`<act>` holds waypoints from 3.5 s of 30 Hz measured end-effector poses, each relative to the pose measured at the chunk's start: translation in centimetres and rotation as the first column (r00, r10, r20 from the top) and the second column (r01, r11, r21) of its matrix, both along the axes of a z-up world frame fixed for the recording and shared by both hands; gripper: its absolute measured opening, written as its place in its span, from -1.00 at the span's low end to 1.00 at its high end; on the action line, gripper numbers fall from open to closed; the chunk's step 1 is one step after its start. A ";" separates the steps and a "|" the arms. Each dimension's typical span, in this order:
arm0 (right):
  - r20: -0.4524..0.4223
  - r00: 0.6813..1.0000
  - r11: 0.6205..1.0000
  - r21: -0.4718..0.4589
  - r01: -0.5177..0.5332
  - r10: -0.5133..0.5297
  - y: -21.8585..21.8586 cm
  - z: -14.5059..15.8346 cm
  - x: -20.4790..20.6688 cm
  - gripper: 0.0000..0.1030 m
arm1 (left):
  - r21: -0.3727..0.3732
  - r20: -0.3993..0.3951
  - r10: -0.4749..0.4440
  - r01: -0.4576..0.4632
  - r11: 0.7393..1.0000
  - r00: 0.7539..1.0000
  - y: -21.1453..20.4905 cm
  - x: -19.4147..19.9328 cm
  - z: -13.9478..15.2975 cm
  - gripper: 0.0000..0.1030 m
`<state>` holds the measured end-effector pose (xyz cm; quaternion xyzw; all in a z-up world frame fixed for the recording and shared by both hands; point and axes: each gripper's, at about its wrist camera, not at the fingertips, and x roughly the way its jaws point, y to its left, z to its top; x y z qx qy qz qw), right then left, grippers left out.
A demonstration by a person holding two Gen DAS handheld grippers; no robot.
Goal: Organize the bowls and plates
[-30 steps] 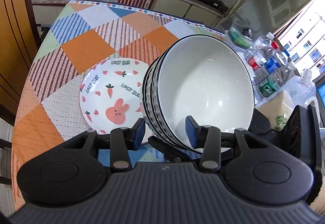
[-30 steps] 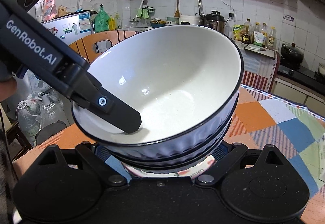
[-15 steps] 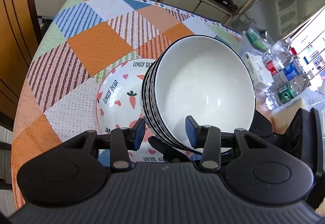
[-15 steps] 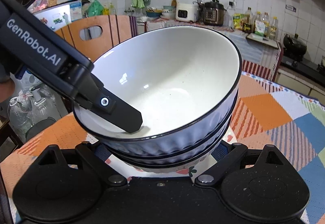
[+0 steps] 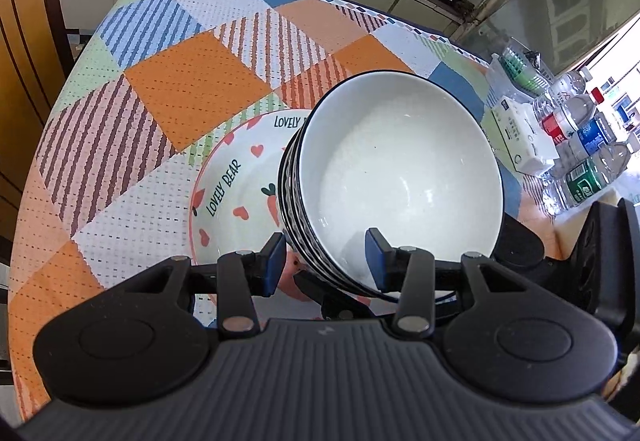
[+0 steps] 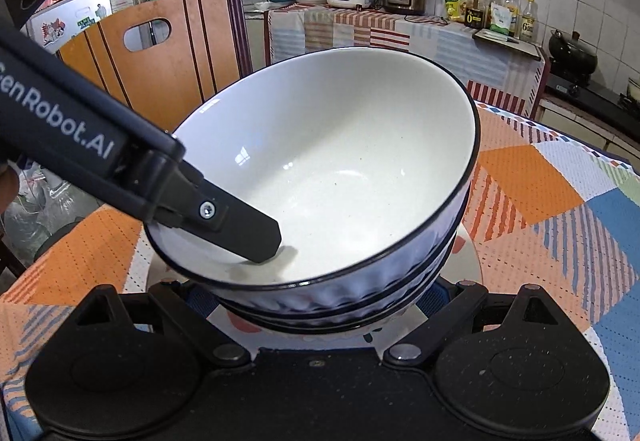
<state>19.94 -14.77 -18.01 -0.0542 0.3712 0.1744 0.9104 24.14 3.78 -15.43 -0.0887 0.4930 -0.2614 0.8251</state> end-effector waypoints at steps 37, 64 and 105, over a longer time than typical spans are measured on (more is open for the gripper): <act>-0.034 0.994 0.991 -0.086 0.103 -0.106 0.1 1.5 -2.2 0.87 | 0.084 0.155 0.069 -0.083 0.993 0.986 0.0 -3.9 2.9 -0.10; -0.035 0.920 0.919 -0.083 0.386 -0.390 -6.7 12.8 -11.6 0.88 | 0.164 0.299 0.022 -0.075 0.984 0.954 -0.3 -15.0 12.4 0.29; 0.018 0.842 0.839 -0.077 0.539 -0.539 -6.8 15.1 -17.4 0.90 | 0.280 0.355 0.053 -0.160 0.946 0.933 -2.0 -18.6 10.0 1.00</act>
